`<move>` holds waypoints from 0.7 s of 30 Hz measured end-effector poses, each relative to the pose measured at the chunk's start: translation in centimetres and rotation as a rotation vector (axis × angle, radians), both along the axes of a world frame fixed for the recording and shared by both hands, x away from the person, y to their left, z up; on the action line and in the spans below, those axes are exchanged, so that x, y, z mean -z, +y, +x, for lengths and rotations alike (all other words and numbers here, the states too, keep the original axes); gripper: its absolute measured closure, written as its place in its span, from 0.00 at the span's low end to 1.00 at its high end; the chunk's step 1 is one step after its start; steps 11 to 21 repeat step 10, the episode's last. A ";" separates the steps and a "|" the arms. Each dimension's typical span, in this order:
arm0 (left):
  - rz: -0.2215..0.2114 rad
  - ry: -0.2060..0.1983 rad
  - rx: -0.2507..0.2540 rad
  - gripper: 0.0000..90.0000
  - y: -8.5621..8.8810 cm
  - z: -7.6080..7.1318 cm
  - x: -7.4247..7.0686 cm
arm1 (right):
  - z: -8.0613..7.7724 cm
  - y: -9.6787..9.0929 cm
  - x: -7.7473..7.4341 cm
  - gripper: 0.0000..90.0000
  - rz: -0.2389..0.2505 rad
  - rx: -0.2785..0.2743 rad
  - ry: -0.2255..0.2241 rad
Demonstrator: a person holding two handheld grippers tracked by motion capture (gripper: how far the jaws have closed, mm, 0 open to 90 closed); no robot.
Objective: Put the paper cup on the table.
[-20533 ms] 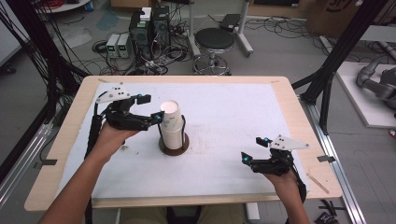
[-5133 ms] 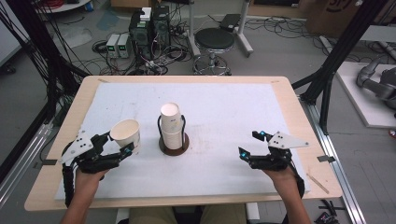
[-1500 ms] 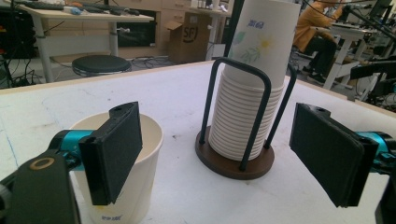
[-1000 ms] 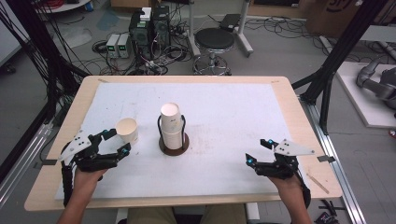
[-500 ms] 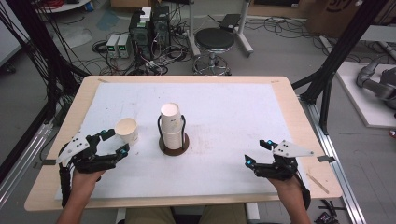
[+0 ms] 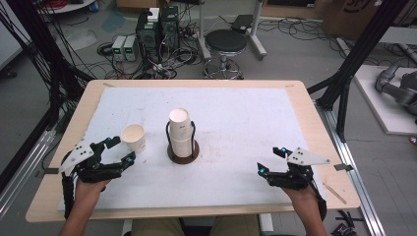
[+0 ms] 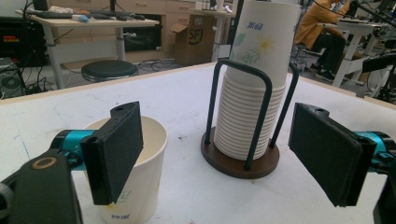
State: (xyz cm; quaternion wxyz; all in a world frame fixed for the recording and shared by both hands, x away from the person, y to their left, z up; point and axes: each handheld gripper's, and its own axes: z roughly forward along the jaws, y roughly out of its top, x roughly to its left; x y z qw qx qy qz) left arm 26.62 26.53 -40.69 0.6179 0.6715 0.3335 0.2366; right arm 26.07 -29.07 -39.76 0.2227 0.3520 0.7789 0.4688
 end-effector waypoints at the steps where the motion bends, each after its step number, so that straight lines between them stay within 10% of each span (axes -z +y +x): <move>1: -0.003 0.000 0.000 0.20 0.0 0.0 0.0 | 0.0 0.0 0.0 0.23 0.001 0.000 -0.002; 21: -0.006 0.004 0.001 0.20 -0.1 0.1 0.1 | 0.0 -0.1 0.0 0.23 0.008 0.000 -0.004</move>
